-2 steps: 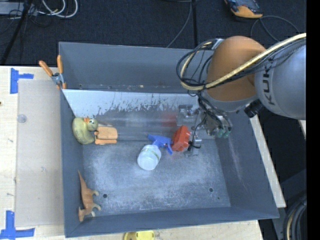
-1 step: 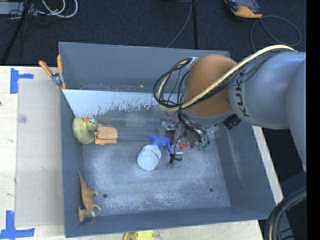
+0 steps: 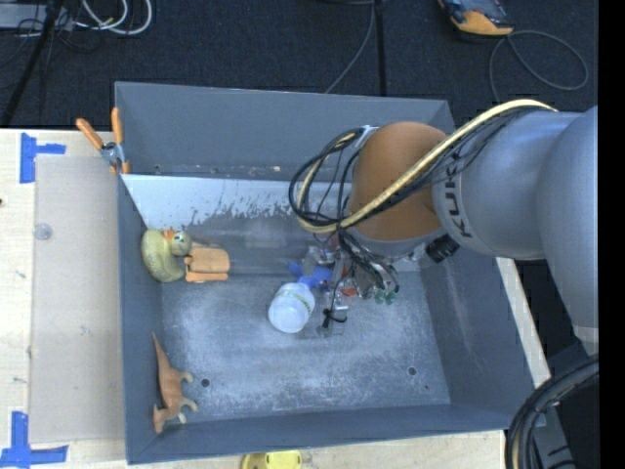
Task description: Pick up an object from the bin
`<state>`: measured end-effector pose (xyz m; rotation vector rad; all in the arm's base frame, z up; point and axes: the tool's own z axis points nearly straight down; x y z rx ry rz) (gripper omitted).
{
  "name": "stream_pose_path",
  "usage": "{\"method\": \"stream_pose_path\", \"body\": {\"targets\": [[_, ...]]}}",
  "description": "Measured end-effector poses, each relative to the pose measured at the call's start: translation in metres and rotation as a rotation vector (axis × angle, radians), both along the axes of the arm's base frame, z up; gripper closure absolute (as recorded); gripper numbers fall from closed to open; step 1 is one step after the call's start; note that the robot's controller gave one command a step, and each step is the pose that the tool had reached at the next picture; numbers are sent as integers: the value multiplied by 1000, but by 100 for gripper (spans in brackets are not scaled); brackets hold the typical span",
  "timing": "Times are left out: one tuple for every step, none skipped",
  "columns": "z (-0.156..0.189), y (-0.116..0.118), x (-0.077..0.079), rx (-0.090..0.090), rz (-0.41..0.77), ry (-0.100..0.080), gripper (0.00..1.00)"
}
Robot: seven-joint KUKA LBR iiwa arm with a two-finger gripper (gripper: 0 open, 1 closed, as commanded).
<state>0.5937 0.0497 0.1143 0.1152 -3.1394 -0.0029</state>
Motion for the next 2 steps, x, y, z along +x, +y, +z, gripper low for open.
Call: {"method": "stream_pose_path", "body": {"targets": [[-5, -6, 0, -2, -5, 0, 0], [-11, -6, 1, -4, -2, -3, 0]]}}
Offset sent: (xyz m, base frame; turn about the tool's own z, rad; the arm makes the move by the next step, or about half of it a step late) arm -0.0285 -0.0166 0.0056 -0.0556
